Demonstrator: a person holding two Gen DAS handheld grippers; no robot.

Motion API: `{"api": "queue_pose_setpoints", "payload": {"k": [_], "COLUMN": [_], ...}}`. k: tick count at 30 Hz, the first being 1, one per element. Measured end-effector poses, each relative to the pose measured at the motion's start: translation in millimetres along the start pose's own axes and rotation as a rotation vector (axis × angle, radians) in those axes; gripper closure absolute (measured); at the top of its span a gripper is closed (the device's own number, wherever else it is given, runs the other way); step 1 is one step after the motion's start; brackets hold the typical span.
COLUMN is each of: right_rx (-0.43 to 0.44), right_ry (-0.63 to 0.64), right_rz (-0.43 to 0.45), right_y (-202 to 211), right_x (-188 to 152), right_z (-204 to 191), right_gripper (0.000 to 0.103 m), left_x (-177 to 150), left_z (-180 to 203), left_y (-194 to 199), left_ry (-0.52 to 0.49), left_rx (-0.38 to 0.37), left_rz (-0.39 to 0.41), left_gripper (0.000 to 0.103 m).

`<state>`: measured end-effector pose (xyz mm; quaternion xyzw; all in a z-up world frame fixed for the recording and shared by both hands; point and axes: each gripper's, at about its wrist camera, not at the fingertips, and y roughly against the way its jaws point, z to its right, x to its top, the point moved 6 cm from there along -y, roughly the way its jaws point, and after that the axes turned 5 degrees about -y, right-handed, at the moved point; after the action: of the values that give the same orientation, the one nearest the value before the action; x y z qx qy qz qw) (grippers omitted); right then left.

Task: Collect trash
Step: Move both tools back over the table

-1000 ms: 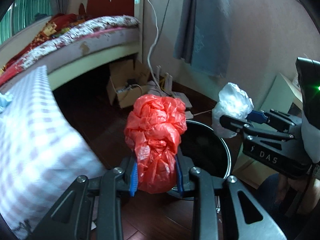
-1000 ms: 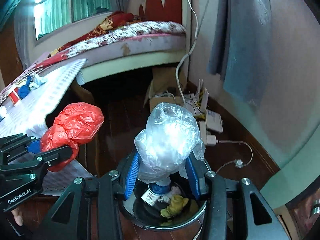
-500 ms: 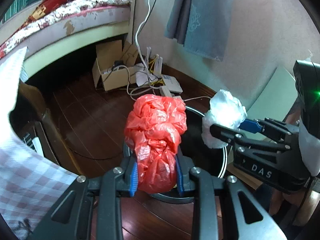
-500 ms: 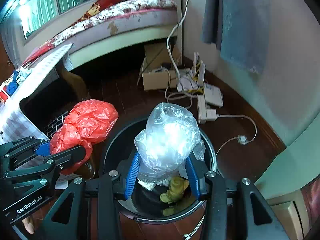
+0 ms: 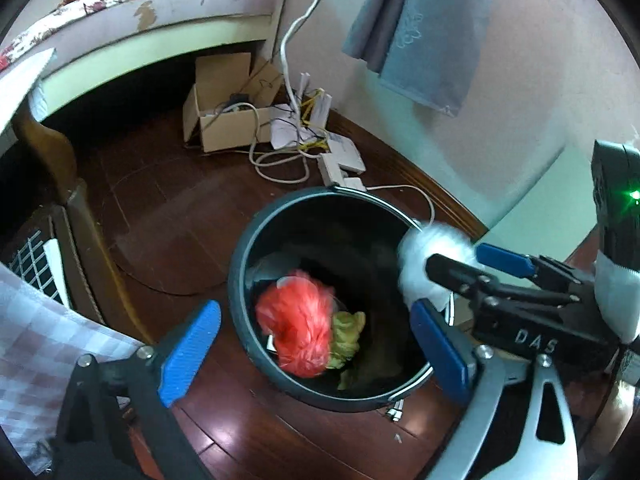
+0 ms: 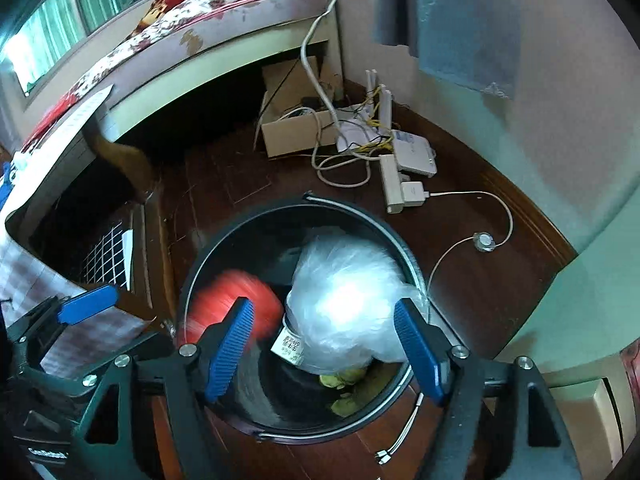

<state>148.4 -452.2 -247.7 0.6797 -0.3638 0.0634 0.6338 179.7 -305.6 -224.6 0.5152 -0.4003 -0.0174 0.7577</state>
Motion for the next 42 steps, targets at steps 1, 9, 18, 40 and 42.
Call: {"api": "queue_pose_setpoints", "payload": {"k": [1,9,18,40,42], "right_rx": [-0.002,-0.040,-0.080,-0.109,-0.097], "right_ry": [-0.005,0.005,0.015,0.044,0.059], "right_rz": [-0.001,0.000,0.031,0.170,0.185], "right_y": [0,1,7,70,76], "right_x": [0,-1,2,25,30], "right_z": [1,1,3,-20,-30], "right_gripper": [0.027,0.027,0.011,0.001,0.001], "left_x": [0,7,7,35,35], "left_z": [-1,-7,-8,-22,-31], "left_y": [1,5,15,92,98], "left_ry": [-0.002,-0.007,-0.028,-0.038,-0.033], "left_rx": [0.010,0.038,0.046,0.081,0.106], "left_rz": [0.004,0.026,0.045,0.194,0.204], "left_gripper": [0.006,0.006,0.004,0.003,0.003]}}
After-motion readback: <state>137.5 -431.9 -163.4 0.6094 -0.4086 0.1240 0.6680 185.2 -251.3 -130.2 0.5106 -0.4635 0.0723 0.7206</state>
